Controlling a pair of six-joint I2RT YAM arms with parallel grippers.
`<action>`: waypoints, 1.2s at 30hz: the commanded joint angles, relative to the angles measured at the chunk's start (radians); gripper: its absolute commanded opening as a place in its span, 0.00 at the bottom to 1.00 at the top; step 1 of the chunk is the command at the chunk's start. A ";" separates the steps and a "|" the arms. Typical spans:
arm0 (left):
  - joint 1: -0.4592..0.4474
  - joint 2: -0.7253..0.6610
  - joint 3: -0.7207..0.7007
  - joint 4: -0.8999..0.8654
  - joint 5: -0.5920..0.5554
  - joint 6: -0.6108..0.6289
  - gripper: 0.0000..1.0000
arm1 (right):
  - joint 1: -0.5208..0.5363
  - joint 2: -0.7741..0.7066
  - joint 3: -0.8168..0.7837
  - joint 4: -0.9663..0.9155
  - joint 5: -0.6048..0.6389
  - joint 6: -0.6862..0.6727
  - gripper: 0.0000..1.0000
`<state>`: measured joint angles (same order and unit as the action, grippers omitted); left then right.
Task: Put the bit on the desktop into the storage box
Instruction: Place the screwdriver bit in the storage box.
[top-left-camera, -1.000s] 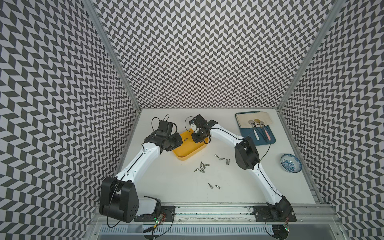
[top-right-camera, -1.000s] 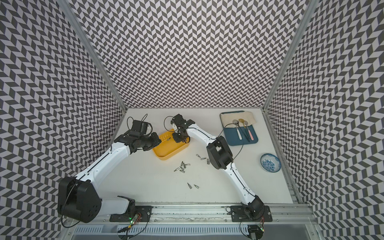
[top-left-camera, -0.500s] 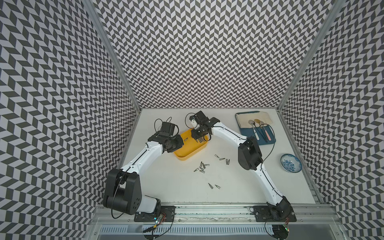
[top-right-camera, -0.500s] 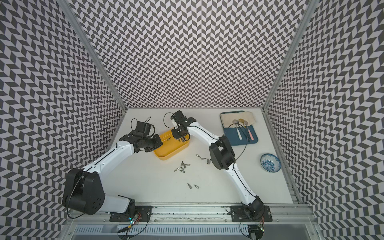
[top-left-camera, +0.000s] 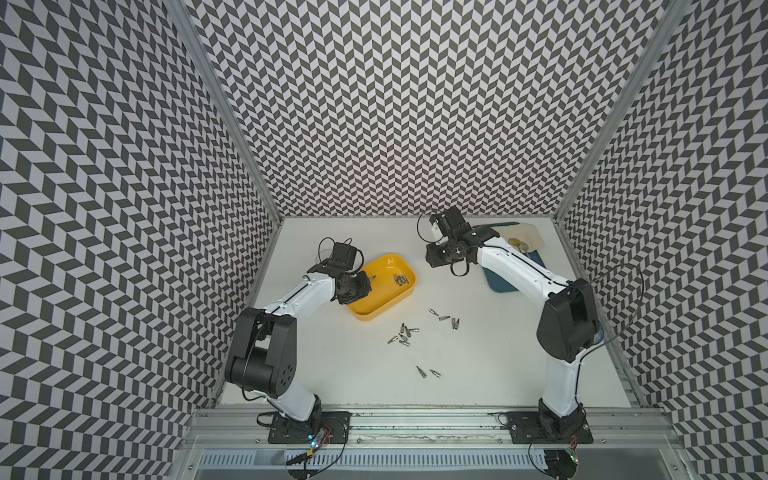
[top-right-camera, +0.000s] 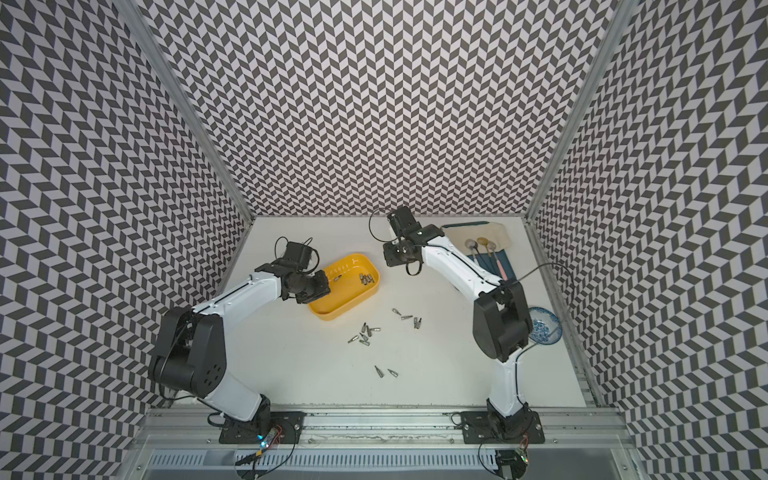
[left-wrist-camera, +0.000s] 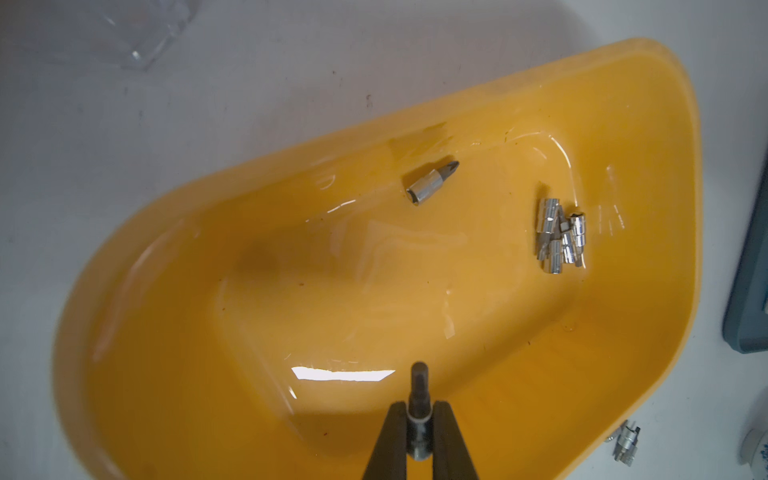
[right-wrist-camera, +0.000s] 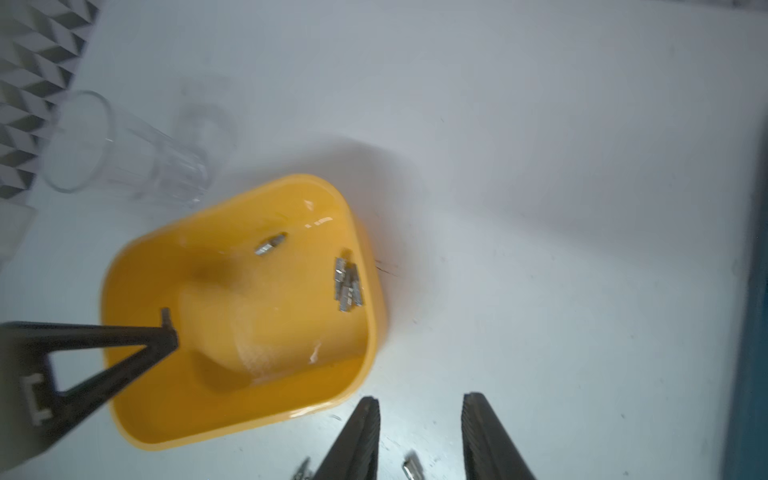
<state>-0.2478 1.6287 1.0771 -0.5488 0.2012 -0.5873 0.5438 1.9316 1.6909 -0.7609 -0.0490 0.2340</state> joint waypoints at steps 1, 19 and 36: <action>0.001 0.042 0.060 0.024 0.012 0.039 0.00 | -0.014 -0.072 -0.110 0.041 0.018 0.025 0.39; -0.069 0.227 0.171 0.009 -0.025 0.070 0.00 | -0.046 -0.195 -0.410 0.108 0.020 0.066 0.42; -0.076 0.279 0.184 0.018 -0.051 0.069 0.00 | -0.038 -0.264 -0.555 0.120 -0.023 0.062 0.43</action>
<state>-0.3202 1.8866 1.2324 -0.5426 0.1646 -0.5316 0.5018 1.7088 1.1423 -0.6712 -0.0643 0.2970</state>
